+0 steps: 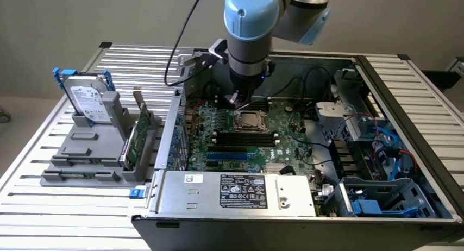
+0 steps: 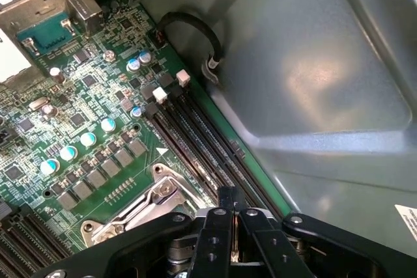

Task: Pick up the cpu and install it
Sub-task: 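Install the first cpu locking lever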

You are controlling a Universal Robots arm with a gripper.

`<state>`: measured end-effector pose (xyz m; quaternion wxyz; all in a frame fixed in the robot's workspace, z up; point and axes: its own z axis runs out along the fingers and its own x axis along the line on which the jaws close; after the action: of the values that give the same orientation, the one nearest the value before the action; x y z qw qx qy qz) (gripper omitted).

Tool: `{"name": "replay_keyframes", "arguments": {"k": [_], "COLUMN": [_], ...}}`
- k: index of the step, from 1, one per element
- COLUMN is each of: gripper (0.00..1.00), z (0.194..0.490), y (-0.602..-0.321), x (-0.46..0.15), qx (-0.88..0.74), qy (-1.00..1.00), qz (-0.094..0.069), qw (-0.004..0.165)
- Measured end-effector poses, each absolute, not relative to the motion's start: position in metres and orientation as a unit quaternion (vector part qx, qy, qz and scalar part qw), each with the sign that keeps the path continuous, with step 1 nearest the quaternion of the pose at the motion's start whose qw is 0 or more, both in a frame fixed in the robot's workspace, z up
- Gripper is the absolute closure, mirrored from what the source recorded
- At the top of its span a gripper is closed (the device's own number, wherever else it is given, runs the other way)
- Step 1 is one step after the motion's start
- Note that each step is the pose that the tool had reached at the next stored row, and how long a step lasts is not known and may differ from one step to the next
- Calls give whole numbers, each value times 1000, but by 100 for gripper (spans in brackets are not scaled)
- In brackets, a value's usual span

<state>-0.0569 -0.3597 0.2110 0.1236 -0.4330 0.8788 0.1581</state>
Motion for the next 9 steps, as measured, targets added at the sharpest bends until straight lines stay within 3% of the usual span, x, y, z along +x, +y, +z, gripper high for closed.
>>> {"name": "replay_keyframes", "arguments": {"k": [9], "gripper": [89], "z": [209], "y": [-363], "x": [-53], "qx": [-426], "qy": [880], "qz": [164], "qw": [128]}}
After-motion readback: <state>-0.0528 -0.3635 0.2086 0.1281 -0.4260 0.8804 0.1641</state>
